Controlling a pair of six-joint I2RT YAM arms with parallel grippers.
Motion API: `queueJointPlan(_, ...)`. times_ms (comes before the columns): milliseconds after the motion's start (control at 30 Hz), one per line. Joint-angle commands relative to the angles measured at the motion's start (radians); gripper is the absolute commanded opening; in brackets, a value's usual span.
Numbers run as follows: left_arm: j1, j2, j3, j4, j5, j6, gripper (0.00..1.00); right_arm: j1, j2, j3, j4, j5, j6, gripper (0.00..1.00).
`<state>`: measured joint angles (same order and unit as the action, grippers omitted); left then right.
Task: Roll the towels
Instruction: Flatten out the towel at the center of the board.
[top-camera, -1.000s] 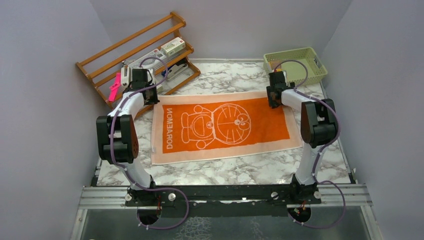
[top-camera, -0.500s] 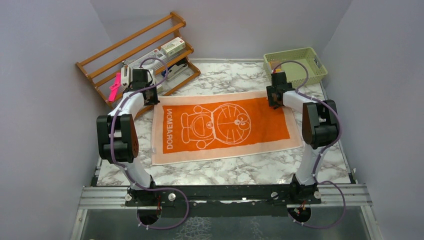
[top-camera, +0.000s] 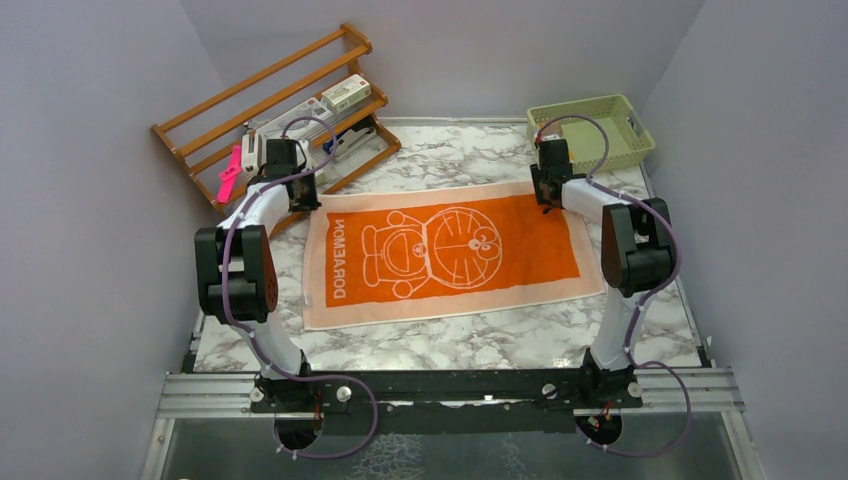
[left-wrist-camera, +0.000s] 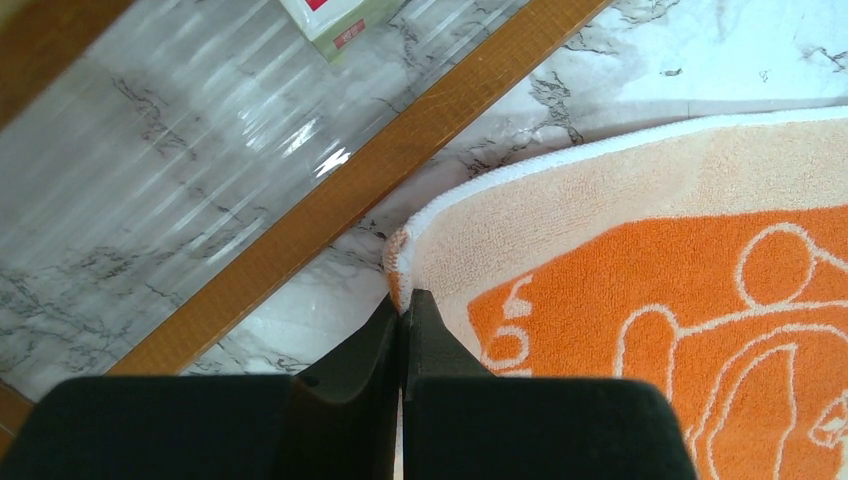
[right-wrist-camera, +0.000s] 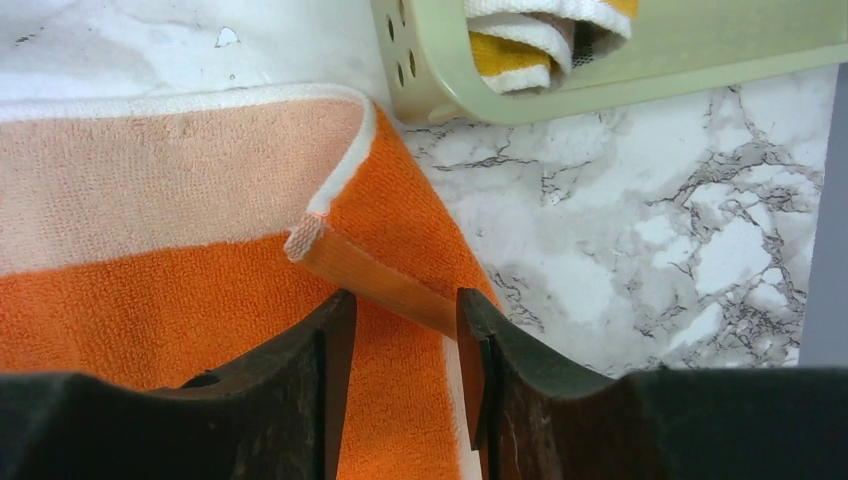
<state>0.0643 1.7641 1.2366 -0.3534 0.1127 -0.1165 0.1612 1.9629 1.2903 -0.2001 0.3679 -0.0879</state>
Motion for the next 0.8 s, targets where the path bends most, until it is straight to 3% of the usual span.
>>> queueJointPlan(0,0.007,0.015,0.033,-0.009,0.036,0.012,0.00,0.004,0.033,0.017,0.061,-0.018,-0.015,0.41)
queueJointPlan(100,0.007,0.017,0.035,-0.010,0.038,0.011,0.00,0.004,0.052,0.031,0.063,-0.012,-0.016,0.40)
queueJointPlan(167,0.008,0.017,0.034,-0.011,0.038,0.013,0.00,0.004,0.060,0.037,0.066,-0.003,-0.018,0.34)
queueJointPlan(333,0.007,0.018,0.034,-0.013,0.038,0.016,0.00,0.004,0.054,0.029,0.086,0.028,-0.007,0.02)
queueJointPlan(767,0.007,-0.001,0.049,-0.011,0.037,0.025,0.00,-0.047,-0.184,-0.076,0.097,0.017,0.164,0.01)
